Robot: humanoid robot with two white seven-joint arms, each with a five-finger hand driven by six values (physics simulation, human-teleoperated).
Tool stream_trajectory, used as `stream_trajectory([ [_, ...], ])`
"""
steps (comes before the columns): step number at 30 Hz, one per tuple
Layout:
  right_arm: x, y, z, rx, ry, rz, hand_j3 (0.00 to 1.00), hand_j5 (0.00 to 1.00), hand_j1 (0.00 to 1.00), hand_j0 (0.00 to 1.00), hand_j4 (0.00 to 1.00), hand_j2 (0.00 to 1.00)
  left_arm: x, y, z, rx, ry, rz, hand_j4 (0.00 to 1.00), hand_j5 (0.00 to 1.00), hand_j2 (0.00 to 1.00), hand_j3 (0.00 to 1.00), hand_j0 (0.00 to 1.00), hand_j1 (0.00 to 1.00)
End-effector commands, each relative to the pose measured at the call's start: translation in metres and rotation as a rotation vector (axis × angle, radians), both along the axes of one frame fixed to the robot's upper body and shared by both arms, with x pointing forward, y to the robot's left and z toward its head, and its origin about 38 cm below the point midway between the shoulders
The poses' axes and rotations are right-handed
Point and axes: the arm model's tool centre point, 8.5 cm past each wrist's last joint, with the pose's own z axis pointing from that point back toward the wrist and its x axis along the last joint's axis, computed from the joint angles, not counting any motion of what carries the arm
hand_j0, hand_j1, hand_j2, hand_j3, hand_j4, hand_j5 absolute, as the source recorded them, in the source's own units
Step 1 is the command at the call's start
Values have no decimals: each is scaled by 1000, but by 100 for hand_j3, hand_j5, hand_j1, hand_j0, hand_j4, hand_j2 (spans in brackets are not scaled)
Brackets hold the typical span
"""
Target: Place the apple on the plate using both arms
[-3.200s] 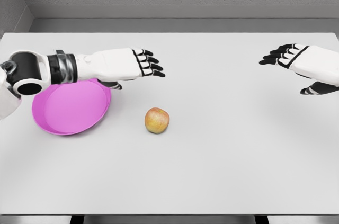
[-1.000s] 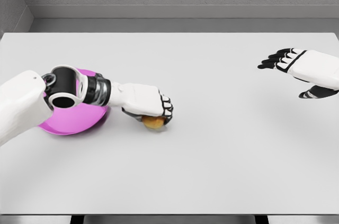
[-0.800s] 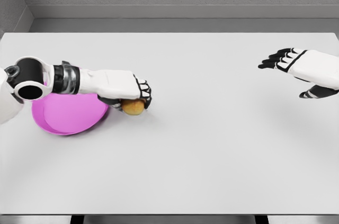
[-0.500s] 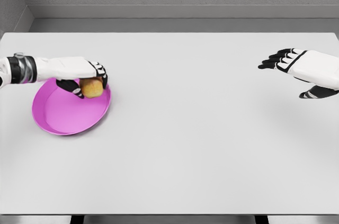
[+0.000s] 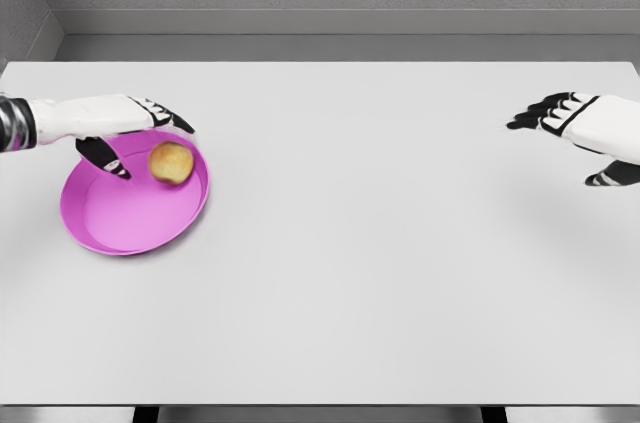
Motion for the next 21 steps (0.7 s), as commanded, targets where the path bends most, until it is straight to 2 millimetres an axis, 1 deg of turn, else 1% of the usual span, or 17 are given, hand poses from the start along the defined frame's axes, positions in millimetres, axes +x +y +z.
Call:
stream_trajectory([
  [1,-1,-6,6,-18,-3,-11,100,100,100,100,100,100,3,10,20,-60,-35,34,100,100,100,100,100,100],
  [3,0,-4,6,-9,-7,-9,100,100,100,100,100,100,5,13,32,-80,-67,45,100,100,100,100,100,100],
  [4,1,-3,6,-4,-10,-7,100,100,100,100,100,100,6,13,34,-84,-73,46,100,100,100,100,100,100],
  [6,1,-1,4,5,-10,-4,100,100,100,100,100,100,1,9,20,-82,-44,35,100,100,100,100,100,100],
  [7,1,-1,4,4,-8,-4,100,100,100,100,100,100,0,9,19,-86,-42,37,100,100,100,100,100,100],
  [10,1,-1,4,4,-7,-4,100,100,100,100,100,100,1,11,19,-90,-43,42,100,100,100,100,100,100],
  [11,1,1,2,11,-5,-2,100,100,100,100,100,100,2,16,24,-101,-57,59,100,100,100,100,100,100],
  [14,2,0,2,11,-6,-3,100,100,100,100,100,100,0,22,23,-96,-55,71,100,100,100,100,100,100],
  [15,2,0,2,12,-7,-3,100,100,100,100,100,100,0,26,26,-99,-63,82,100,100,100,100,100,100],
  [20,2,1,2,12,-7,-1,100,100,100,100,100,100,-1,30,23,-98,-55,93,100,100,100,100,100,100],
  [21,2,1,1,12,-5,-2,100,100,100,100,100,100,-2,34,25,-98,-60,101,100,100,100,100,100,100],
])
